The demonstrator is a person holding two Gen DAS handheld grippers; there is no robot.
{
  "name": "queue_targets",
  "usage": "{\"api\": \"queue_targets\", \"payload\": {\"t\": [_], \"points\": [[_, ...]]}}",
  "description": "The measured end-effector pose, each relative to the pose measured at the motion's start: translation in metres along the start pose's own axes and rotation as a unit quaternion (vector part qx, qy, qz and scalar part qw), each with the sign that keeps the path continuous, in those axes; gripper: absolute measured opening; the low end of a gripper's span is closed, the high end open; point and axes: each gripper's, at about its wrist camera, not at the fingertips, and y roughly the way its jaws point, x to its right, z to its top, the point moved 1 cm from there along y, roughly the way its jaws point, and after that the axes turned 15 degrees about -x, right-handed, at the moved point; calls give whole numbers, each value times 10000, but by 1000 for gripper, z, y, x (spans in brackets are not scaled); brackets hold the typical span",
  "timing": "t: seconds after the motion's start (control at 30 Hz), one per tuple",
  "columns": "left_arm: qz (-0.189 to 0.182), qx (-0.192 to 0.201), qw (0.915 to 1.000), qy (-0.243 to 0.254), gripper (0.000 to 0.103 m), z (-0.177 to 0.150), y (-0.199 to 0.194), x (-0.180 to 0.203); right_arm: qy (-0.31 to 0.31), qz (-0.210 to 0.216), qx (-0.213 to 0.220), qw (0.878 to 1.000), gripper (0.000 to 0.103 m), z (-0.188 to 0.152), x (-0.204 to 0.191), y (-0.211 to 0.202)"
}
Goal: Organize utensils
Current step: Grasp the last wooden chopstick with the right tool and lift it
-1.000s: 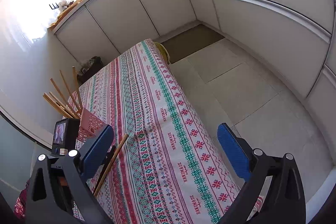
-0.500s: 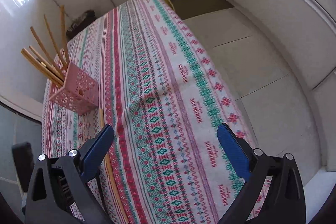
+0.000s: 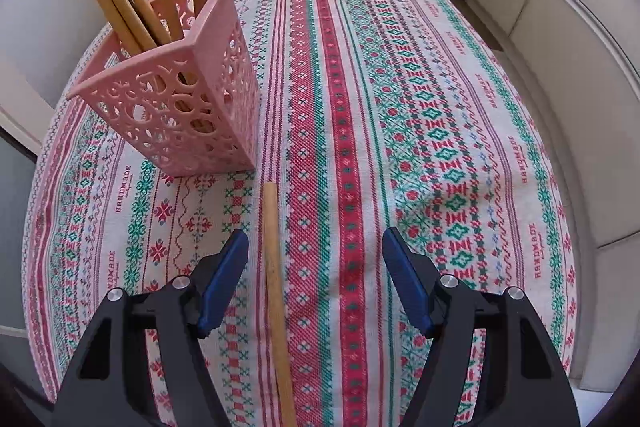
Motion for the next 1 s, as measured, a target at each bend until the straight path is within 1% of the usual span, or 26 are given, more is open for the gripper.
{"api": "queue_targets", "payload": {"t": [0.03,0.07,0.1,0.13,0.17,0.27,0.3,0.33,0.4,0.43,0.5,0.6,0.73,0.77,0.8,0.83,0.87,0.9,0.93,0.97,1.0], "points": [[-27,32,10000,26,8,-1,-4,0,-46,-5,-89,9999,60,3,-3,6],[-30,61,10000,43,8,-4,-6,-2,-106,-47,32,9999,49,4,-6,5],[-35,77,9999,55,8,-6,-10,-1,-263,28,79,9996,26,5,-10,5],[-37,86,9999,50,8,-5,-11,-1,-333,96,29,9994,14,5,-11,4],[-38,97,9999,43,9,-6,-10,-4,-327,181,-77,9993,8,3,-10,4],[-51,126,9999,38,9,-7,-15,-7,-279,541,-345,9975,8,-9,6,1],[-44,136,9999,65,9,-7,-15,-7,-212,643,-357,9971,8,-16,15,-2],[-40,151,9998,91,9,-7,-15,-7,-145,795,-274,9964,8,-22,24,-9],[-1,179,9998,127,9,-9,-15,-5,-14,1181,119,9929,8,-37,43,-30],[54,191,9997,147,9,-10,-14,-4,27,1384,404,9895,8,-46,53,-44],[157,189,9995,213,9,-12,-13,1,24,1652,889,9822,8,-63,68,-68],[273,188,9989,319,8,-16,-9,8,-25,1771,1477,9730,8,-84,80,-98],[392,243,9981,411,8,-21,-6,16,-82,1698,2281,9587,8,-113,89,-131],[415,277,9978,445,8,-22,-6,18,-83,1707,2484,9534,8,-125,93,-140],[434,309,9974,487,8,-24,-6,20,-123,1749,2764,9449,8,-137,95,-149],[452,307,9972,521,8,-25,-5,22,-186,1777,2982,9376,8,-141,97,-163],[469,281,9970,546,8,-26,-4,23,-244,1751,3024,9366,8,-147,98,-167],[492,265,9970,537,8,-27,-3,24,-254,1598,2773,9471,8,-144,96,-166],[524,248,9969,532,8,-28,-1,24,-238,1463,2342,9608,8,-135,94,-157],[565,229,9968,521,8,-28,0,23,-232,1427,1978,9695,8,-125,94,-147],[603,219,9968,475,8,-28,1,20,-245,1416,1765,9738,8,-118,94,-138]]}}
